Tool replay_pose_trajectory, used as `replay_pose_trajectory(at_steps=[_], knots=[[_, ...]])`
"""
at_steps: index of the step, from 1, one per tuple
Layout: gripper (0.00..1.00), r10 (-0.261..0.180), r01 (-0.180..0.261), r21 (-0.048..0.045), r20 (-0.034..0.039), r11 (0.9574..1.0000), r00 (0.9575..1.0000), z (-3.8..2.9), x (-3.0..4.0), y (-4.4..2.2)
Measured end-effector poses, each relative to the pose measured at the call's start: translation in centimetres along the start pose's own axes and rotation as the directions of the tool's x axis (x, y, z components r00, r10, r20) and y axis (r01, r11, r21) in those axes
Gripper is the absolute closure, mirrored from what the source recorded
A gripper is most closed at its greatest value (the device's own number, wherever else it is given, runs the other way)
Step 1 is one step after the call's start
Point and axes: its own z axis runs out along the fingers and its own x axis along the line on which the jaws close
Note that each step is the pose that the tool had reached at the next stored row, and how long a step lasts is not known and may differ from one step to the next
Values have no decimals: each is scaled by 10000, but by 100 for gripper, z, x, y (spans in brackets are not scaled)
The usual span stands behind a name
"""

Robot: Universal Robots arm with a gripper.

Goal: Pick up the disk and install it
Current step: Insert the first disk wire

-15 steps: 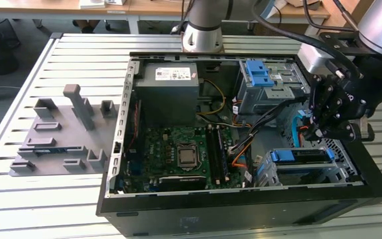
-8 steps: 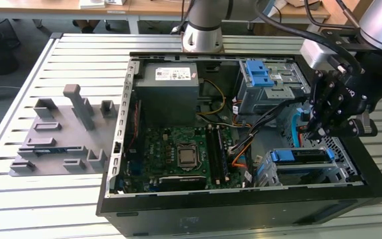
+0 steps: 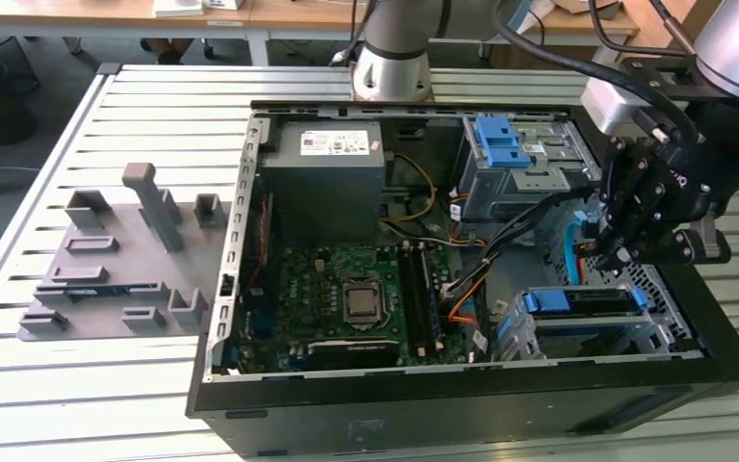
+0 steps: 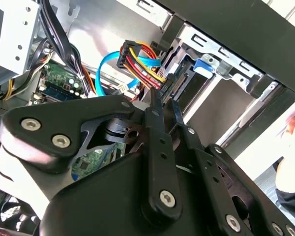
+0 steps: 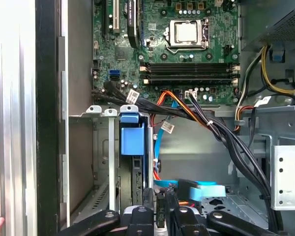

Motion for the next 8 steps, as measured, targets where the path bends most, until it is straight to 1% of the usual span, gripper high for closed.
replay_pose_trajectory(at_steps=[8], knots=[[76,0,0,120,6,9999,10000,19,-1,-22]])
